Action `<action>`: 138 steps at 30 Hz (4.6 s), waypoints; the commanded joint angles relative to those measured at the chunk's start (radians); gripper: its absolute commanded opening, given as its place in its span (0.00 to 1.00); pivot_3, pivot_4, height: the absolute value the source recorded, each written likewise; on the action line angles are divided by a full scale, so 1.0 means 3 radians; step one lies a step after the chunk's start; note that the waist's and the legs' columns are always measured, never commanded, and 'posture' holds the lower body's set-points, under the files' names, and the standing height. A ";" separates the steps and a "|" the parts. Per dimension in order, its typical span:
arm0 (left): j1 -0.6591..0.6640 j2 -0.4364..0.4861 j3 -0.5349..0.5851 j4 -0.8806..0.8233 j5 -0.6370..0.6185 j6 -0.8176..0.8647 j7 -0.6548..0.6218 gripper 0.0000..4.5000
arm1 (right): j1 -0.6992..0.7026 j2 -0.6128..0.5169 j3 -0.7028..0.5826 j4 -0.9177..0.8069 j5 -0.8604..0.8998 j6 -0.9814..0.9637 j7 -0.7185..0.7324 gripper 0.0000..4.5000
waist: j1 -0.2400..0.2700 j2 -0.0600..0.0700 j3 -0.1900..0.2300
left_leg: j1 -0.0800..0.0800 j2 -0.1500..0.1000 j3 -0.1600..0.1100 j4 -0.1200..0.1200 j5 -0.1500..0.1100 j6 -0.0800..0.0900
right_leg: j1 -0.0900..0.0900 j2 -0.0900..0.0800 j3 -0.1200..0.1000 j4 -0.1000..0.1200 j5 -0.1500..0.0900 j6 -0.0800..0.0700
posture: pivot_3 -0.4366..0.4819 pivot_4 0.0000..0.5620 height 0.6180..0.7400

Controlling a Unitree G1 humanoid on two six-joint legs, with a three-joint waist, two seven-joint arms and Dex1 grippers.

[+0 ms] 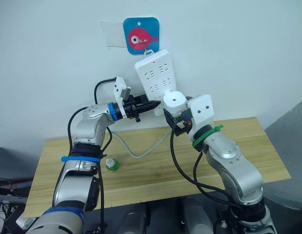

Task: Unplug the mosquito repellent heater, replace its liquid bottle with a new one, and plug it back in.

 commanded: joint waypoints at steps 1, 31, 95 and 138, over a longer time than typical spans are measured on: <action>-0.0010 -0.0031 -0.0010 -0.0042 0.0016 0.0022 0.0095 0.29 | -0.0060 0.0067 -0.0004 -0.0062 -0.0029 -0.0057 -0.0016 1.00 | 0.0000 0.0000 0.0000 | 0.0000 0.0000 0.0000 0.0000 0.0000 0.0000 | 0.0000 0.0000 0.0000 0.0000 0.0000 0.0000 | 0.22 0.46 1.00; -0.0040 -0.0010 0.0034 0.0212 0.0158 -0.0207 0.0367 0.29 | 0.0144 -0.0093 -0.0095 -0.0508 -0.0097 0.0179 0.0053 0.65 | -0.0017 -0.0001 -0.0001 | -0.0001 0.0001 0.0003 0.0000 0.0006 0.0002 | -0.0002 0.0001 0.0000 -0.0003 0.0009 0.0002 | 0.21 0.41 1.00; 0.1710 -0.0863 -0.0948 -0.2187 0.0146 -0.0025 0.1491 0.99 | 0.0816 0.0249 -0.1425 0.0073 0.5430 -0.0784 -0.2445 0.65 | -0.0099 0.0052 0.0080 | -0.0043 0.0055 0.0042 -0.0003 0.0015 0.0001 | -0.0049 0.0057 0.0014 -0.0007 0.0034 -0.0023 | 0.25 0.49 1.00; 0.1524 -0.0647 -0.0924 -0.1936 0.0230 -0.0285 0.1197 0.50 | 0.0992 -0.0910 -0.1346 0.0387 0.6244 -0.0680 -0.1803 1.00 | -0.0093 0.0045 0.0083 | -0.0043 0.0055 0.0046 0.0000 0.0015 0.0001 | -0.0048 0.0061 0.0019 -0.0007 0.0035 -0.0023 | 0.25 0.48 1.00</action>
